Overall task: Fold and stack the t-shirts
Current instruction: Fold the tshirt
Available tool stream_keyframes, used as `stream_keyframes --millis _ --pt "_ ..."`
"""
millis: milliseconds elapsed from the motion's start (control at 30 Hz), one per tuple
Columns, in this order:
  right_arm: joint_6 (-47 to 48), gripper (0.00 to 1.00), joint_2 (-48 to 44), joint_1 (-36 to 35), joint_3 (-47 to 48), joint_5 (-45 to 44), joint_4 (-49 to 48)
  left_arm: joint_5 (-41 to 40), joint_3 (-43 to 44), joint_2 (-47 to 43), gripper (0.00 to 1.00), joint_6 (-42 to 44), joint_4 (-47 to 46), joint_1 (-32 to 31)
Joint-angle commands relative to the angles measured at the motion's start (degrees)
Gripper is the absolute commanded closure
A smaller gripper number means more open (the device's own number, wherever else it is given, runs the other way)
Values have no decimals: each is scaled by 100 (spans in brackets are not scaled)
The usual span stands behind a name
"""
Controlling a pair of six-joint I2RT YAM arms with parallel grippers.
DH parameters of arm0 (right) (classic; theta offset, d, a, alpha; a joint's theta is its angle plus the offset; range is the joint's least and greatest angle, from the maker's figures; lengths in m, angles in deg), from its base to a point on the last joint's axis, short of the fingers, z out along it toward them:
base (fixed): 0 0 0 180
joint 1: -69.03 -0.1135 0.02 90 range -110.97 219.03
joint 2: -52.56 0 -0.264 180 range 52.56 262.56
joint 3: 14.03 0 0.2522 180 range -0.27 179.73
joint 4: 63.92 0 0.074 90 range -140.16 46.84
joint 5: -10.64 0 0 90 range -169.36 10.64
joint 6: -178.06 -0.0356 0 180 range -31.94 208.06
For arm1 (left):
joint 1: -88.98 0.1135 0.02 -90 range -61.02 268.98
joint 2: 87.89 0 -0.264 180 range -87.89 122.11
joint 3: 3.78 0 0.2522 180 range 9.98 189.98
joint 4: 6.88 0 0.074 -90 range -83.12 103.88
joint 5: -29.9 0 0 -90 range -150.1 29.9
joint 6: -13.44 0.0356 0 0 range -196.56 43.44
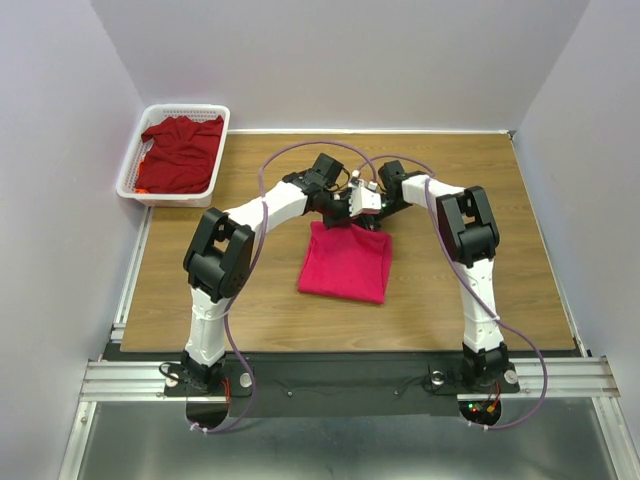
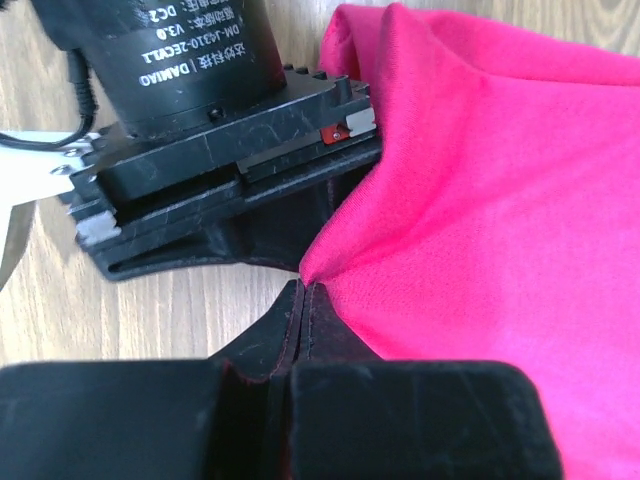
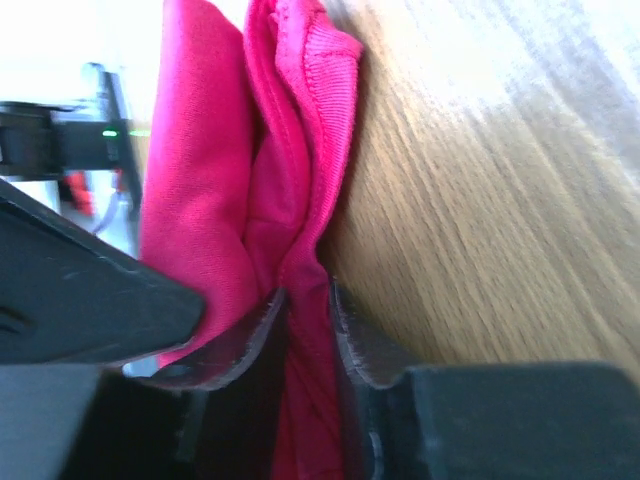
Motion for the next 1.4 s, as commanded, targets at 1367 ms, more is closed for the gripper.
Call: stream_keyframes --millis 1367 --pt "1237 48 -1887 405 -725 -2463 592 998 -192 30 51 -2061 90 1186"
